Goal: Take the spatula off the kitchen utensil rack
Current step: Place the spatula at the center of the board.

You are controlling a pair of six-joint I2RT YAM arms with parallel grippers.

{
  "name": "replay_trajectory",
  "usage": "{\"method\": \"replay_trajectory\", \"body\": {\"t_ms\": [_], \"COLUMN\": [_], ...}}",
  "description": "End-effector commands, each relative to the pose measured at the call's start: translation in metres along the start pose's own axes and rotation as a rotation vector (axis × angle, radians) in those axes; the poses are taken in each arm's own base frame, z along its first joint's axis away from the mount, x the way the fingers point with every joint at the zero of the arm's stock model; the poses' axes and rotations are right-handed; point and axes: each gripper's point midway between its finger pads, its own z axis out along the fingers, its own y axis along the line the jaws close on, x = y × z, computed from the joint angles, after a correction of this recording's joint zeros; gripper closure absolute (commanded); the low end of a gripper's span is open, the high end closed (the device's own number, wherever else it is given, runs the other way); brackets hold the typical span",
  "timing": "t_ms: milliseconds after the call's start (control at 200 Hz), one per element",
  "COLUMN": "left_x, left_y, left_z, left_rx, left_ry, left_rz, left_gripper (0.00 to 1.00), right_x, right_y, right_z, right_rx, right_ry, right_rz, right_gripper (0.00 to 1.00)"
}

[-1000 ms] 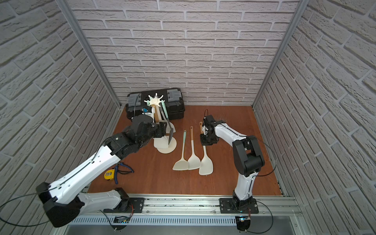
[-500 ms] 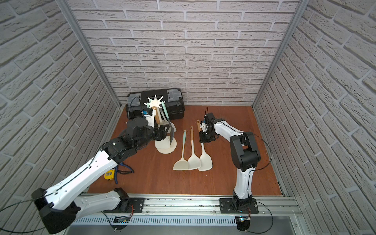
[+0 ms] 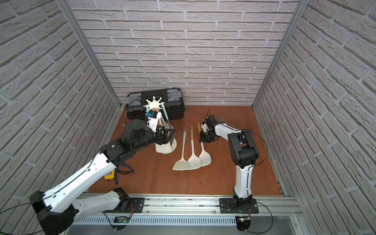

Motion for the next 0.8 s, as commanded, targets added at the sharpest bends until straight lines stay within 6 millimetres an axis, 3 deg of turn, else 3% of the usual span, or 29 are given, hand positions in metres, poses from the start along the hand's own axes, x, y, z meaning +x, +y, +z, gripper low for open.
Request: {"method": "replay_trajectory", "body": {"t_ms": [0,100,240,485,630,795], "left_x": [-0.024,-0.028,-0.040,-0.063,-0.065,-0.057], "left_y": [-0.018,-0.018,-0.037,-0.071,-0.051,0.009], "left_z": [-0.011,-0.020,-0.039,-0.079,-0.111,-0.140], "left_rx": [0.079,0.081,0.169,0.294,0.175,-0.156], "left_ry": [-0.070,-0.112,-0.161,-0.129,-0.226,-0.242], "left_rz": [0.035,0.025,0.043,0.149,0.198,0.185], "left_gripper": [0.22,0.22,0.23,0.21,0.21,0.24], "right_x": [0.006,0.007,0.014,-0.001,-0.003,-0.002], "right_y": [-0.030,-0.029,-0.029,-0.018,0.001,0.025], "right_z": [0.005,-0.002,-0.014,-0.067,-0.097,-0.132], "right_rx": [0.129,0.125,0.123,0.160,0.104,0.088], "right_ry": [-0.030,-0.061,-0.102,-0.198,-0.277,-0.363], "right_rz": [0.033,0.065,0.119,0.075,0.067,0.000], "right_gripper": [0.79,0.64,0.51,0.49,0.49,0.49]}}
